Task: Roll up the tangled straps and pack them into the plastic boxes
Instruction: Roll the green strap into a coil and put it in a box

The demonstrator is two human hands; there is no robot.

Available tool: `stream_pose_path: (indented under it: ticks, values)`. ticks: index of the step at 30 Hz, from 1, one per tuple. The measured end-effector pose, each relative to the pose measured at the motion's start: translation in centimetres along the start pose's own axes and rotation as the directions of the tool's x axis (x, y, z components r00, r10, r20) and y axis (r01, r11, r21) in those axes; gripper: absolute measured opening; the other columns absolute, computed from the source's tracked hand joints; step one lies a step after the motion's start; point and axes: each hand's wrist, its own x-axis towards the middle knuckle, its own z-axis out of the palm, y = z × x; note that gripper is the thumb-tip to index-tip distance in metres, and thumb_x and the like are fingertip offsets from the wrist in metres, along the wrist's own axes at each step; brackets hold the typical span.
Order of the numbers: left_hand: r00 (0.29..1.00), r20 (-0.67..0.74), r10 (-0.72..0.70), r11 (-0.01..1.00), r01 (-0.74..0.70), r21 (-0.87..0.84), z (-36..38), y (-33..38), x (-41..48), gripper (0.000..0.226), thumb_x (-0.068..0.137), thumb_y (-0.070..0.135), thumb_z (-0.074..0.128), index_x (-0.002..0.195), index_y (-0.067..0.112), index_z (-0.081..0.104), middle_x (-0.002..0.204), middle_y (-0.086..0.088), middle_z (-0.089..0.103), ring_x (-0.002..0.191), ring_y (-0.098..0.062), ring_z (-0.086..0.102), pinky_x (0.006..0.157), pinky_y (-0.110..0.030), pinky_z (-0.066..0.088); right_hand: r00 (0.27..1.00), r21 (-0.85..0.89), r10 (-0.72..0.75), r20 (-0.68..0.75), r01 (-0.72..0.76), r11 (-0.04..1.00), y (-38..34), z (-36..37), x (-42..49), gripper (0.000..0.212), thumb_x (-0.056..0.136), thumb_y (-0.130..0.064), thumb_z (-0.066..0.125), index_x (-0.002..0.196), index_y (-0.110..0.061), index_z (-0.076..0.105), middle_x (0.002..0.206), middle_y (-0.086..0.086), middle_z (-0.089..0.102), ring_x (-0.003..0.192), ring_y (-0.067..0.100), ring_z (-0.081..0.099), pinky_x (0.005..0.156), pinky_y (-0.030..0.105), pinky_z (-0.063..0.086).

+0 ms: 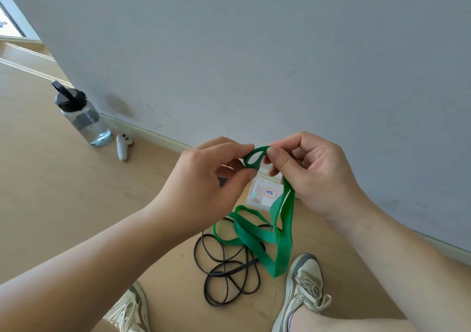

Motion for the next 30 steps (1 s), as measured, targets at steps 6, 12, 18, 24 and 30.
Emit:
stream_pose_path:
  ticks: [6, 12, 18, 24, 30]
  values:
    - [0.991, -0.036, 0.132, 0.968, -0.121, 0.218, 0.4, -0.5, 0.4, 0.014, 0.094, 0.01, 0.067, 0.107, 0.008, 0.073, 0.09, 0.002, 0.068, 0.072, -0.017, 0.066, 0.064, -0.04, 0.057, 0.997, -0.042, 0.079, 0.016, -0.078, 0.996, -0.8, 0.7, -0.5, 0.015, 0.099, -0.029, 0.066, 0.095, -0.015, 0.069, 0.086, 0.003, 0.079, 0.071, 0.024, 0.074, 0.07, 0.047, 0.063]
    - [0.982, -0.097, 0.16, 0.955, -0.129, 0.267, 0.5, -1.6, 0.8, 0.016, 0.094, 0.007, 0.065, 0.107, 0.006, 0.074, 0.089, 0.001, 0.069, 0.071, -0.02, 0.067, 0.062, -0.04, 0.057, 0.987, -0.058, 0.146, 0.07, -0.142, 0.988, -1.3, 2.1, -1.4, 0.014, 0.102, -0.029, 0.061, 0.098, -0.016, 0.064, 0.086, 0.0, 0.079, 0.073, 0.018, 0.077, 0.069, 0.037, 0.064]
    - [0.987, -0.134, 0.083, 0.994, -0.072, 0.087, 1.1, -1.3, 0.0, 0.017, 0.087, 0.016, 0.078, 0.101, 0.005, 0.078, 0.085, -0.002, 0.071, 0.071, -0.019, 0.073, 0.064, -0.042, 0.06, 0.989, 0.05, 0.148, -0.026, -0.147, 0.988, -1.3, 2.2, -1.2, 0.015, 0.1, -0.026, 0.065, 0.095, -0.013, 0.069, 0.08, 0.004, 0.079, 0.073, 0.021, 0.078, 0.073, 0.043, 0.064]
    - [0.995, -0.086, -0.042, 0.999, 0.041, -0.022, 1.2, -0.7, -0.3, 0.018, 0.08, 0.013, 0.088, 0.095, 0.01, 0.079, 0.086, 0.002, 0.072, 0.075, -0.011, 0.076, 0.071, -0.035, 0.063, 0.985, 0.091, 0.172, -0.029, -0.169, 0.981, -0.9, 2.0, -0.9, 0.012, 0.096, -0.022, 0.071, 0.094, -0.012, 0.074, 0.078, 0.007, 0.079, 0.075, 0.023, 0.078, 0.07, 0.035, 0.06]
    - [0.999, 0.027, 0.048, 0.997, -0.049, 0.054, 1.2, -1.5, -0.6, 0.025, 0.091, 0.009, 0.07, 0.115, 0.013, 0.077, 0.094, 0.001, 0.07, 0.081, -0.019, 0.073, 0.073, -0.043, 0.062, 0.98, 0.067, 0.188, -0.07, -0.183, 0.981, -0.7, 1.7, -0.5, 0.01, 0.093, -0.024, 0.075, 0.089, -0.015, 0.075, 0.076, 0.008, 0.078, 0.073, 0.026, 0.077, 0.081, 0.059, 0.061]
